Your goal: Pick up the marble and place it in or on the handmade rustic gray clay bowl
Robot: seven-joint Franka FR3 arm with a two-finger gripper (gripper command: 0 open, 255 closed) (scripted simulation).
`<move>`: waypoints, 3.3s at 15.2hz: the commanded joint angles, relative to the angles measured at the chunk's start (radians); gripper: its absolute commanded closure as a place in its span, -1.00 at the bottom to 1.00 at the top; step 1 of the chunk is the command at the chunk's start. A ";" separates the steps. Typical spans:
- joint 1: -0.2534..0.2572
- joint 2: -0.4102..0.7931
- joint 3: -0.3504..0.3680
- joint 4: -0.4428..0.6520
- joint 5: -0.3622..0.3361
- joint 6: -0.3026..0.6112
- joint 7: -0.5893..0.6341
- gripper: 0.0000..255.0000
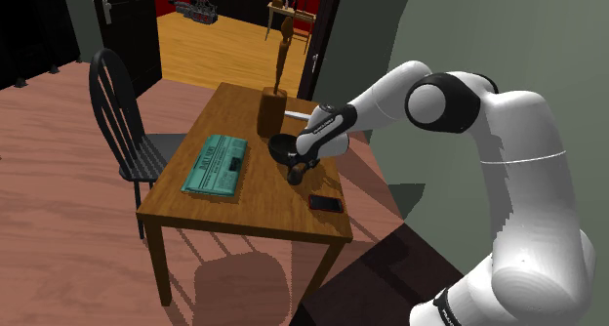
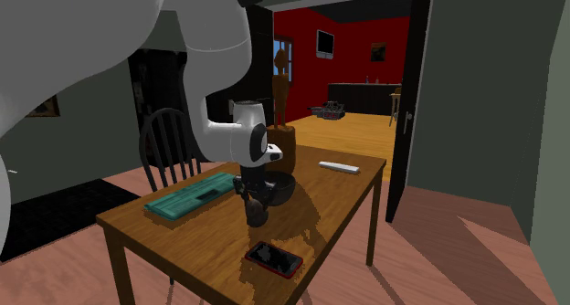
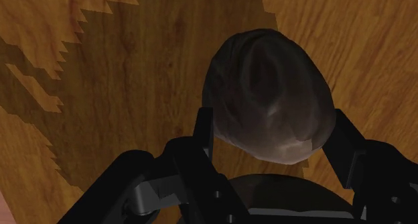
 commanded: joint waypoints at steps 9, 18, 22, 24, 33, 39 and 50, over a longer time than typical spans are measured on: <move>0.004 -0.046 -0.004 -0.019 -0.003 -0.029 0.002 1.00; 0.012 -0.148 -0.014 -0.049 -0.010 -0.102 0.008 1.00; 0.015 -0.190 -0.019 -0.056 -0.015 -0.137 0.011 1.00; 0.017 -0.211 -0.021 -0.058 -0.017 -0.155 0.012 1.00; 0.023 -0.297 -0.030 -0.058 -0.027 -0.242 0.019 1.00; 0.019 -0.303 -0.033 0.005 -0.030 -0.311 0.017 1.00; -0.056 0.173 -0.023 0.872 -0.011 -0.702 -0.013 1.00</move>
